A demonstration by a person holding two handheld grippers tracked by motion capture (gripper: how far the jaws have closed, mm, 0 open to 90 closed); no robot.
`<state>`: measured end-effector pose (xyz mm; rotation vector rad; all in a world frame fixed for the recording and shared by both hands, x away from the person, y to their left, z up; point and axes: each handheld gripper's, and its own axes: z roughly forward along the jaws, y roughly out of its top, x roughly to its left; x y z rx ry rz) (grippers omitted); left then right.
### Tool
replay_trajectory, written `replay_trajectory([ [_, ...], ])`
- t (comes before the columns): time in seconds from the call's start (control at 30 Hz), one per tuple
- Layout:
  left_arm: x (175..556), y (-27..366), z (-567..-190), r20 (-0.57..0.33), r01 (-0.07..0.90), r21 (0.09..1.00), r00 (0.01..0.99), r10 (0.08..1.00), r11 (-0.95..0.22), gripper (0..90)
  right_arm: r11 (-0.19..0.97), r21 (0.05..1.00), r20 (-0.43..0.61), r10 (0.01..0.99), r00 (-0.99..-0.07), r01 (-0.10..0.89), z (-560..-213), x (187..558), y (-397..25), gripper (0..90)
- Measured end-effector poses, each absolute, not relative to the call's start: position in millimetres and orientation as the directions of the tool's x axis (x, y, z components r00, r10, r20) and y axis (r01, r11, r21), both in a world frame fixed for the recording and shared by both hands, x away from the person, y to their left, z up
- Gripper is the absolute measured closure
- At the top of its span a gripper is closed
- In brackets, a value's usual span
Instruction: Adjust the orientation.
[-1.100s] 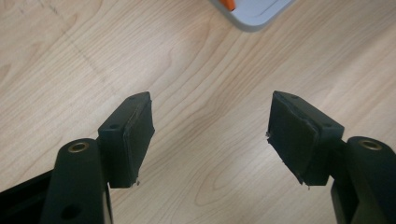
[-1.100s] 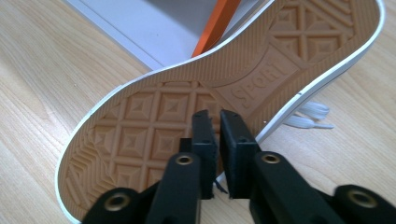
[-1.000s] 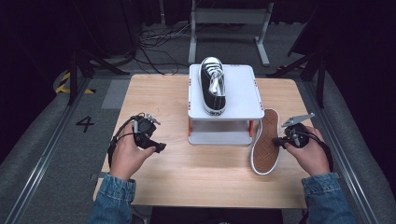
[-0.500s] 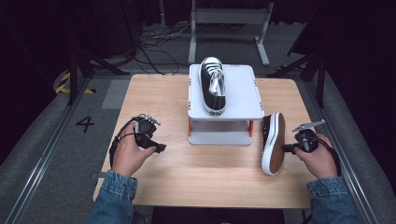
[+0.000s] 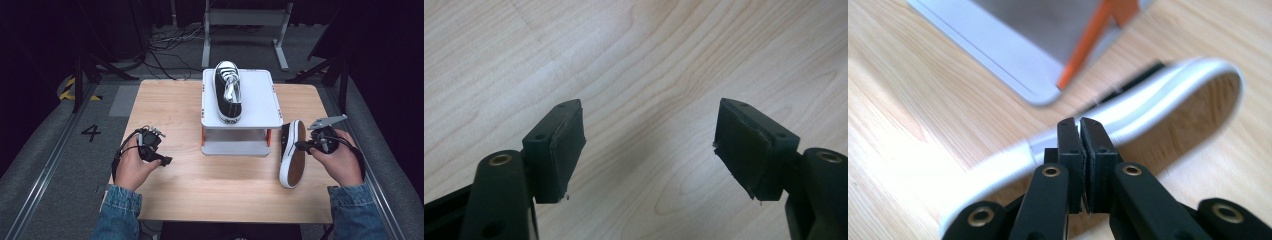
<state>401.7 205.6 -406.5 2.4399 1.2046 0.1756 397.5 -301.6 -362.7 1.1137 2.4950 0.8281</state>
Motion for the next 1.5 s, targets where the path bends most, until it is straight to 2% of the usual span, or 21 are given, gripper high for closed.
replay_trajectory([
  [0.1,399,207,-408,-0.062,0.73,0.418,0.617,0.785,-0.541,28.6,0.568,0.6,-0.046,0.728,-0.684,0.563,-370,404,-287,87.8],
  [0.27,399,212,-413,-0.055,0.735,0.413,0.61,0.79,-0.538,28.7,0.588,0.557,-0.052,0.729,-0.682,0.586,-386,409,-287,88.7],
  [0.33,399,213,-414,-0.059,0.738,0.413,0.607,0.792,-0.534,28.7,0.564,0.574,-0.018,0.733,-0.68,0.594,-388,409,-290,89.4],
  [0.53,403,208,-411,-0.065,0.729,0.425,0.616,0.785,-0.536,29.3,0.546,0.603,-0.029,0.744,-0.668,0.582,-385,402,-304,90.0],
  [0.87,414,190,-410,-0.077,0.705,0.429,0.652,0.755,-0.565,29.2,0.451,0.626,-0.021,0.825,-0.564,0.636,-379,382,-352,90.0],
  [0.97,419,184,-410,-0.076,0.695,0.422,0.667,0.742,-0.582,29.2,0.428,0.602,-0.057,0.865,-0.498,0.674,-381,374,-370,90.0],
  [1.13,423,178,-408,-0.073,0.683,0.431,0.678,0.731,-0.59,29.2,0.377,0.607,-0.019,0.887,-0.461,0.7,-387,368,-388,90.0],
  [1.2,424,174,-408,-0.077,0.683,0.425,0.681,0.728,-0.594,29.2,0.397,0.566,-0.061,0.894,-0.444,0.723,-391,365,-392,90.0],
  [1.23,425,170,-409,-0.081,0.675,0.427,0.691,0.718,-0.601,29.2,0.416,0.505,-0.104,0.899,-0.425,0.756,-398,364,-396,90.0],
  [1.27,425,170,-409,-0.081,0.675,0.427,0.691,0.718,-0.601,29.1,0.416,0.505,-0.104,0.899,-0.425,0.756,-398,364,-396,90.0],
  [1.37,425,168,-409,-0.082,0.671,0.428,0.695,0.714,-0.605,29.2,0.404,0.41,-0.118,0.913,-0.391,0.818,-421,365,-411,90.0],
  [1.43,426,169,-408,-0.079,0.671,0.431,0.694,0.716,-0.603,29.1,0.372,0.45,-0.063,0.92,-0.386,0.812,-428,363,-417,90.0],
  [1.5,426,170,-407,-0.083,0.674,0.435,0.691,0.718,-0.597,29.1,0.37,0.46,-0.053,0.919,-0.391,0.807,-424,361,-419,90.0],
])
